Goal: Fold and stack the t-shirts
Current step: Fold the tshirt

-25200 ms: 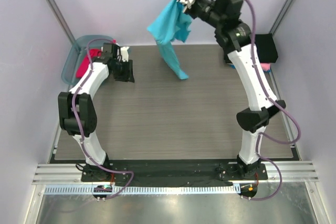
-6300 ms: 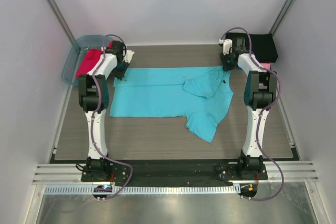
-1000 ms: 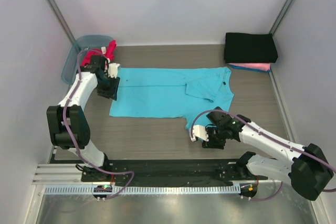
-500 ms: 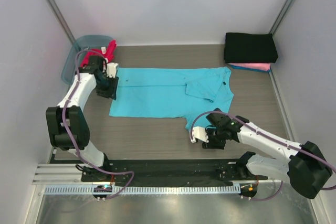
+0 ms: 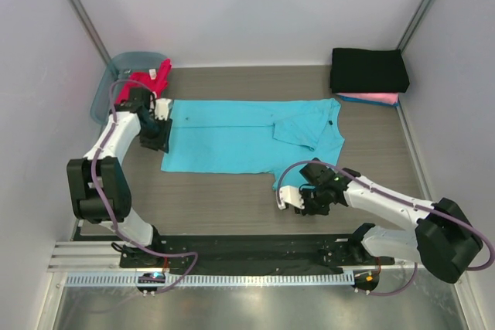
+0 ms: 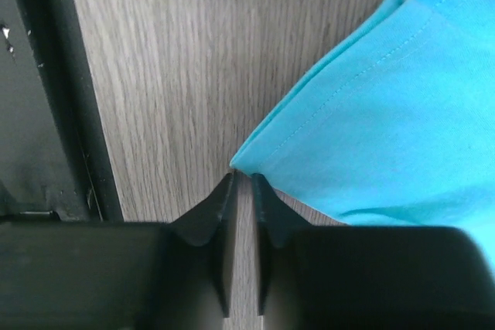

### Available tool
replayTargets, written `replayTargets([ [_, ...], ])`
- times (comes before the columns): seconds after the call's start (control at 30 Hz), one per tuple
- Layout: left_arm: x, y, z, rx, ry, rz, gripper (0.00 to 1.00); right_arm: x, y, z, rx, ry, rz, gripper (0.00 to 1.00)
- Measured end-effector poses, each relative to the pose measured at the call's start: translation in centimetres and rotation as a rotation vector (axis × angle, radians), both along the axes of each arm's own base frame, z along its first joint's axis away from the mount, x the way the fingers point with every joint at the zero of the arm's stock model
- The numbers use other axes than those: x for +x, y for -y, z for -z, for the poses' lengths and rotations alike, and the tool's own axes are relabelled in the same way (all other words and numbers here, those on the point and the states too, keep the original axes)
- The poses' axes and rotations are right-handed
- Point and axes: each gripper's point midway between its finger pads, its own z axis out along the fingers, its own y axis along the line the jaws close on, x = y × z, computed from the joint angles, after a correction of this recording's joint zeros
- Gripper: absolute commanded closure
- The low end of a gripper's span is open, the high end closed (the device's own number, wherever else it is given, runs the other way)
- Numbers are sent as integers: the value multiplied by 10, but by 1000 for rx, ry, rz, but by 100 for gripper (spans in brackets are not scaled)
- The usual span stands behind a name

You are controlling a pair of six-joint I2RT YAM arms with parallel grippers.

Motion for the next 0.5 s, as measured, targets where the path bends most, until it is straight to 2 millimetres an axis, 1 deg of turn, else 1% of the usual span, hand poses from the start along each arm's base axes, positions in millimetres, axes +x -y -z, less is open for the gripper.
replayTargets([
  [0.03, -2, 0, 1, -1, -4, -4, 59, 1, 0, 0, 2, 1, 1, 90],
  [0.13, -9, -3, 6, -7, -25, -21, 56, 3, -2, -1, 4, 7, 12, 99],
  [0.23, -19, -8, 11, -31, -64, -58, 55, 9, -1, -7, -7, 25, 31, 99],
  [0.3, -26, -14, 13, -54, -94, -98, 55, 17, -4, -20, 0, 56, 45, 99],
  [0.4, -34, -26, 16, -93, -131, -152, 55, 27, -11, -49, 48, 118, 71, 99],
  [0.47, -37, -31, 23, -118, -164, -179, 54, 31, -14, -66, 83, 153, 87, 99],
  [0.5, -38, -34, 27, -130, -185, -192, 54, 31, -14, -71, 96, 161, 97, 98],
])
